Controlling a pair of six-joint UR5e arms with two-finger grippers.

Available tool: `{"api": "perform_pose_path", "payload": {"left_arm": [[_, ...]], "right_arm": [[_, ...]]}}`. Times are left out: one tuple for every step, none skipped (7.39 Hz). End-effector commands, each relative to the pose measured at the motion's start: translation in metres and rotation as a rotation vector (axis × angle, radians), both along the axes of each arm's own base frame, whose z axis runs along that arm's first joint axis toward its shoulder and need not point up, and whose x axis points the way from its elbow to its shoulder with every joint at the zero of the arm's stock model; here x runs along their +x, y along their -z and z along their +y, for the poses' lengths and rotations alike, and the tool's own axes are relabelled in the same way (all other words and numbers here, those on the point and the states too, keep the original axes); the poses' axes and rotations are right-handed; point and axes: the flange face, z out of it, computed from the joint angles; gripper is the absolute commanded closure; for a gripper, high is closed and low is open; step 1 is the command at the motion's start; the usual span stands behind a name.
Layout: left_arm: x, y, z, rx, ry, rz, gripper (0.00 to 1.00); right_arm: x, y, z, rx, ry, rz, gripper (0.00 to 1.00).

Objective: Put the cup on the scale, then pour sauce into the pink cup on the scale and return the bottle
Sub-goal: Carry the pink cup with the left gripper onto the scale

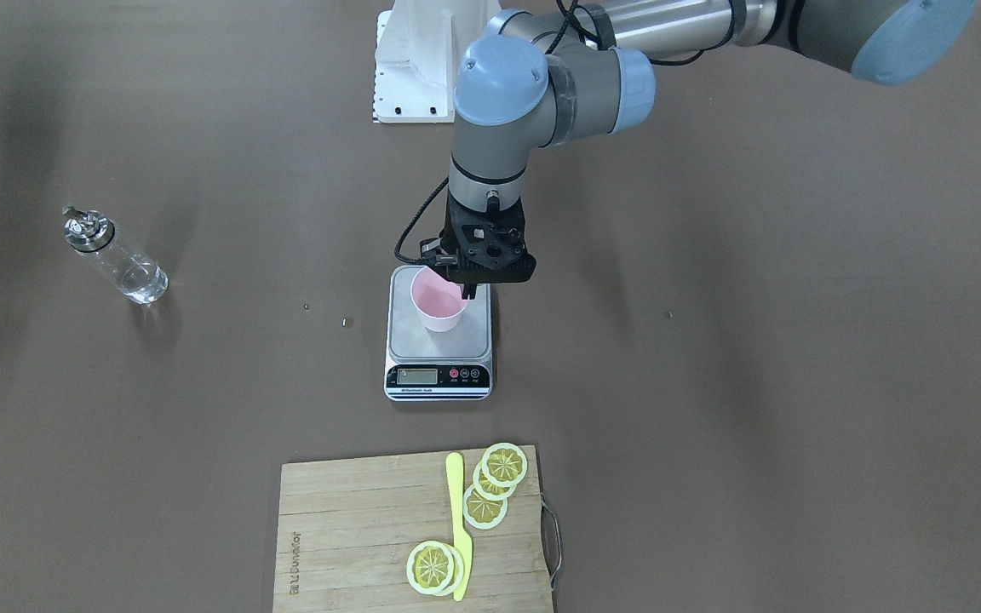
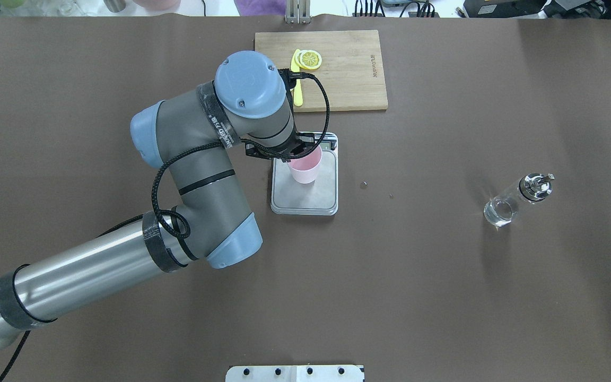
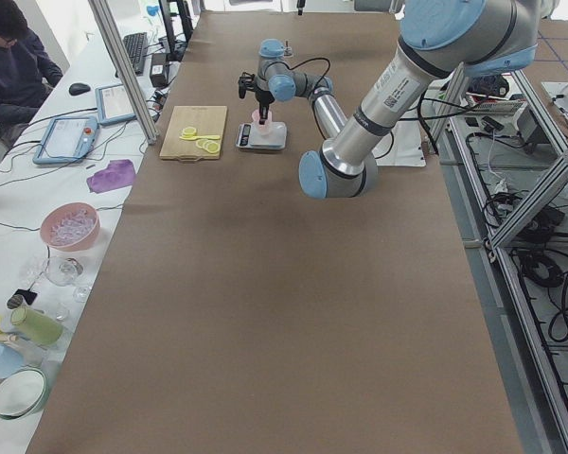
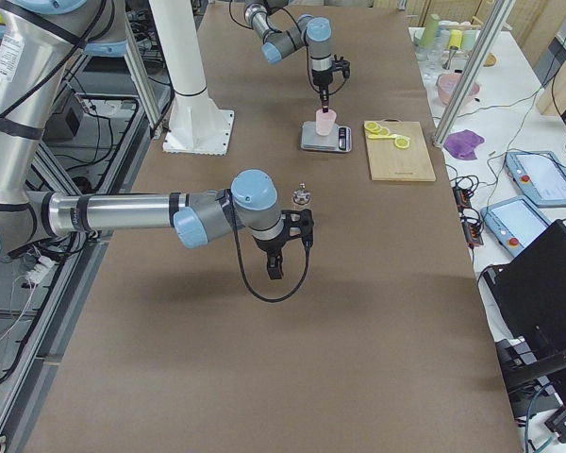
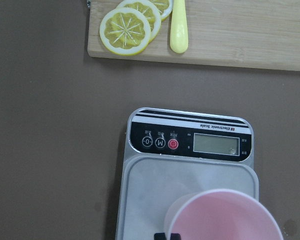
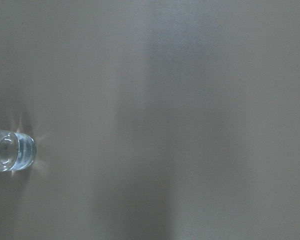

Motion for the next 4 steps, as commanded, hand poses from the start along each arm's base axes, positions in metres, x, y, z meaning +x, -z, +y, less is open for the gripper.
{"api": "perform_pose_path", "payload": {"left_arm": [[0.0026,-0.0009,0.0018,0.005,-0.003,0.003,1.0],[0.0032,-0.0017,0.0014,0.011,-0.003,0.015,0.9],[0.0074,-0.0012,0.0061,0.014,-0.006,0.018,0.72],[0.0118,-0.0028,0.0092,0.035,0.006,0.014,0.68]], "right_arm": [[-0.0001,-0.0013,0.0,-0.002,0.0,-0.001,0.0],[-0.0001,-0.0013,0.0,-0.002,0.0,-0.001,0.0],[-0.0001,-0.0021,0.0,-0.003,0.0,0.0,0.0],[0.0,-0.0023,0.0001,-0.005,0.0,0.0,0.0]]}}
